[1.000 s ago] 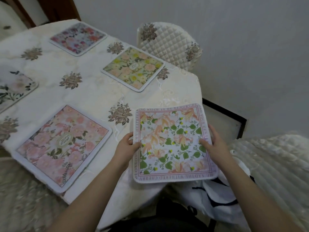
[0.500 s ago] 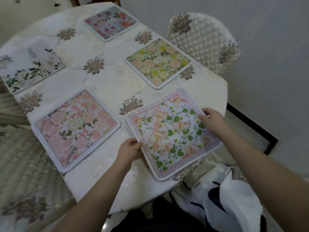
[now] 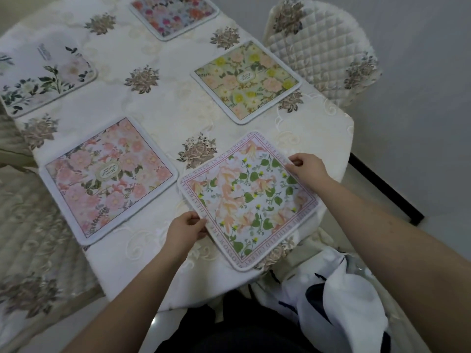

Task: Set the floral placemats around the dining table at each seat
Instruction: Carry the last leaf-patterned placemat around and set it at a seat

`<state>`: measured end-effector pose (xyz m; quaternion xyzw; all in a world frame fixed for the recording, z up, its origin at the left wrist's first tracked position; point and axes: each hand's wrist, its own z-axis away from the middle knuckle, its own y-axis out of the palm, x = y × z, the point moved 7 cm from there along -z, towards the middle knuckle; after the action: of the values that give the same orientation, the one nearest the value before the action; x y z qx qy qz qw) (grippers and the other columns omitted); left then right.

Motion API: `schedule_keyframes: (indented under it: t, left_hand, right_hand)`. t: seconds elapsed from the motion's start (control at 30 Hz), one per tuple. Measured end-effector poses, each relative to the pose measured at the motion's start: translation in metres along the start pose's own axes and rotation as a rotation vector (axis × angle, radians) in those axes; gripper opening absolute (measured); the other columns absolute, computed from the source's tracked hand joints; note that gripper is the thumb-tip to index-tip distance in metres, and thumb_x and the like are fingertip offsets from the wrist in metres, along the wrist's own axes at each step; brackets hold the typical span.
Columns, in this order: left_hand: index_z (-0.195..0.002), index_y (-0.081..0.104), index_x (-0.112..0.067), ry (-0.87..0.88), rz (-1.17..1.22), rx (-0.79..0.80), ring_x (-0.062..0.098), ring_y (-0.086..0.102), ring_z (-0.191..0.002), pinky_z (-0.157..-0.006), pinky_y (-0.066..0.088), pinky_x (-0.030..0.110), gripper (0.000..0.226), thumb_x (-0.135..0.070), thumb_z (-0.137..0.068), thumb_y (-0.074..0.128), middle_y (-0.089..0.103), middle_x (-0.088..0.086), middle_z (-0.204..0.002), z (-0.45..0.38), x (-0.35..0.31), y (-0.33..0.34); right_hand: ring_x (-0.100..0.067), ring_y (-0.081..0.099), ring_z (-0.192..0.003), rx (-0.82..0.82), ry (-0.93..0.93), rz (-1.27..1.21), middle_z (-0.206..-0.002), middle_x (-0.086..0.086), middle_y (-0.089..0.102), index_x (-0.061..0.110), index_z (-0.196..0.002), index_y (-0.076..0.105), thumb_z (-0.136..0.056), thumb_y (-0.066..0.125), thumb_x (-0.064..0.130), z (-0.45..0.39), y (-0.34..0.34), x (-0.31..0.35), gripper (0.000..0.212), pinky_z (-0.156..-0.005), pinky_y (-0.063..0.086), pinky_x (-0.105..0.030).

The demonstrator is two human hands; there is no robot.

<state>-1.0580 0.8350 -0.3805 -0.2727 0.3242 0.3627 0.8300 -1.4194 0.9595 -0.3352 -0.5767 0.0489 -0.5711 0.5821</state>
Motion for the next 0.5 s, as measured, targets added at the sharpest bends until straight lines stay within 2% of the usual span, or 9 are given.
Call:
schedule_keyframes:
  t: [0.1, 0.23, 0.33, 0.43, 0.5]
  left_hand:
    - [-0.095, 0.071, -0.005, 0.069, -0.091, -0.022, 0.026, 0.072, -0.079, -0.073, 0.061, 0.035, 0.006, -0.008, -0.091, 0.068, 0.074, 0.012, -0.087, -0.001, -0.005, -0.002]
    - [-0.09, 0.07, -0.009, 0.104, -0.145, -0.039, 0.024, 0.07, -0.073, -0.064, 0.058, 0.029, 0.003, -0.008, -0.091, 0.068, 0.073, 0.012, -0.085, -0.002, -0.009, -0.006]
    - [-0.087, 0.068, -0.014, 0.141, -0.313, -0.043, 0.016, 0.07, -0.07, -0.058, 0.056, 0.028, 0.005, -0.017, -0.09, 0.07, 0.073, 0.003, -0.08, -0.002, -0.011, -0.006]
    - [-0.086, 0.069, -0.016, 0.15, -0.395, -0.044, 0.01, 0.069, -0.071, -0.065, 0.053, 0.026, 0.01, -0.025, -0.087, 0.073, 0.073, -0.004, -0.079, -0.002, -0.01, -0.008]
    - [-0.087, 0.069, -0.019, 0.15, -0.45, -0.055, 0.007, 0.066, -0.073, -0.063, 0.047, 0.02, 0.011, -0.03, -0.088, 0.072, 0.071, -0.008, -0.081, 0.0, -0.011, -0.008]
  right_hand:
    - [-0.017, 0.062, -0.093, -0.017, -0.013, 0.015, -0.108, -0.006, 0.072, 0.012, -0.116, 0.07, -0.09, 0.068, 0.027, 0.001, 0.001, -0.003, 0.03, -0.081, 0.041, -0.022]
    - [-0.022, 0.062, -0.108, -0.022, -0.016, 0.023, -0.119, -0.008, 0.069, 0.009, -0.122, 0.067, -0.093, 0.065, 0.025, 0.003, 0.005, -0.007, 0.034, -0.09, 0.038, -0.022]
    - [-0.023, 0.062, -0.11, -0.047, -0.019, -0.003, -0.12, -0.009, 0.069, 0.008, -0.122, 0.067, -0.092, 0.066, 0.024, 0.003, 0.008, -0.008, 0.033, -0.096, 0.041, -0.026]
    - [-0.024, 0.064, -0.106, -0.085, -0.044, -0.017, -0.116, -0.01, 0.07, 0.009, -0.12, 0.068, -0.091, 0.067, 0.022, 0.004, 0.009, -0.006, 0.032, -0.096, 0.044, -0.029]
    - [-0.025, 0.064, -0.102, -0.101, -0.07, -0.006, -0.112, -0.01, 0.071, 0.01, -0.118, 0.069, -0.091, 0.066, 0.021, 0.005, 0.01, -0.004, 0.029, -0.09, 0.045, -0.029]
